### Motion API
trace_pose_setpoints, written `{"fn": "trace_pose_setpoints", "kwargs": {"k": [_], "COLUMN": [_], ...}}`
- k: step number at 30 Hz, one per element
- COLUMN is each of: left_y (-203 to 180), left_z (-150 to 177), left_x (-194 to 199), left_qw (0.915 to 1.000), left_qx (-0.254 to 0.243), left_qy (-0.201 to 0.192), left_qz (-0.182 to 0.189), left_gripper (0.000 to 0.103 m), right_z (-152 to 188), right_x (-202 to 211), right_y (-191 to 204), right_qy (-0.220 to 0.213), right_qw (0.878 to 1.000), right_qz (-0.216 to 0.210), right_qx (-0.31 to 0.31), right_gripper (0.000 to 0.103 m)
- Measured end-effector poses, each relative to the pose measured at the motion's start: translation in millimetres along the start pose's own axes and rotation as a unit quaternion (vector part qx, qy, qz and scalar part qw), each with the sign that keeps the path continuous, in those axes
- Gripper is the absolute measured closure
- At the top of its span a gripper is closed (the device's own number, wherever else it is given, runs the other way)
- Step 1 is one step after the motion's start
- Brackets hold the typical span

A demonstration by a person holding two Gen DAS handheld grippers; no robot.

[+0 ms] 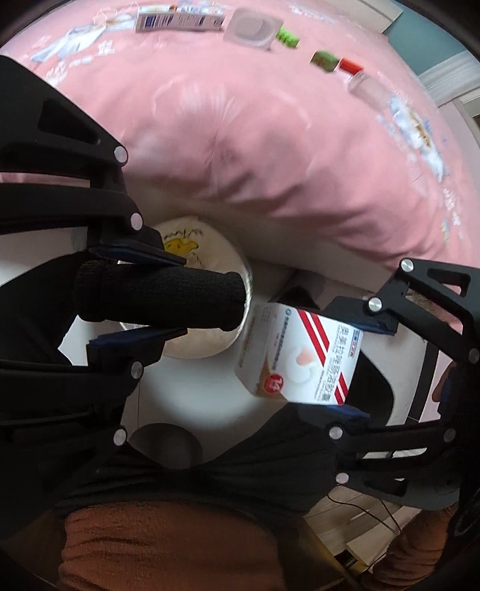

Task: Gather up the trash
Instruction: 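Carry the black roll and white box with both tools over the trash bin, then open both tools to drop the roll and box into the bin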

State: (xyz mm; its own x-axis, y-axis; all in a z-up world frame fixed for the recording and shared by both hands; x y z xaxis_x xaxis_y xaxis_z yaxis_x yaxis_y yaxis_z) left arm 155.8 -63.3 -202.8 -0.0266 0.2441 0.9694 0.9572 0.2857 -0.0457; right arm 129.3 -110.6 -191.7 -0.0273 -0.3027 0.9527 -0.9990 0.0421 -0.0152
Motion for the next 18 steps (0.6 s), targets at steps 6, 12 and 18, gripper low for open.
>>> {"fn": "trace_pose_setpoints", "kwargs": {"k": [6, 12, 18], "left_y": [3.8, 13.3, 31.7], "left_z": [11.4, 24.8, 34.6], "left_x": [-35.3, -71.3, -103.2], "left_qw": [0.9996, 0.998, 0.9958], "left_qx": [0.006, 0.021, 0.042], "left_qy": [0.025, 0.049, 0.064], "left_qz": [0.012, 0.033, 0.051], "left_gripper": [0.07, 0.07, 0.07], "right_z": [1.2, 6.7, 8.7], "right_x": [-31.2, -74.3, -107.7], "right_y": [-9.6, -20.1, -34.9], "right_qy": [0.003, 0.02, 0.024], "right_qw": [1.0, 0.998, 0.996], "right_qz": [-0.022, -0.052, -0.069], "right_qx": [-0.015, -0.027, -0.043], "right_gripper": [0.059, 0.059, 0.059]}}
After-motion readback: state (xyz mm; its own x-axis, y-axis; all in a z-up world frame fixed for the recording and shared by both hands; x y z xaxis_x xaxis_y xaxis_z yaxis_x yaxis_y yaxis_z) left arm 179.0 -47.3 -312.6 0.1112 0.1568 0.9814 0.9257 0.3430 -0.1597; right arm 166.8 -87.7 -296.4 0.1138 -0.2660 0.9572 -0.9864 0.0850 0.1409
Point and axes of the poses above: each gripper's, at about its wrist camera, not at the fingertips, and x roughly against the way its jaws point, y to its left, z to its underside, the point moved 4 cm from there along -x, roughly the way its jaws point, and after that the axes turned 9 degrees about x, right-handed, at the moved point
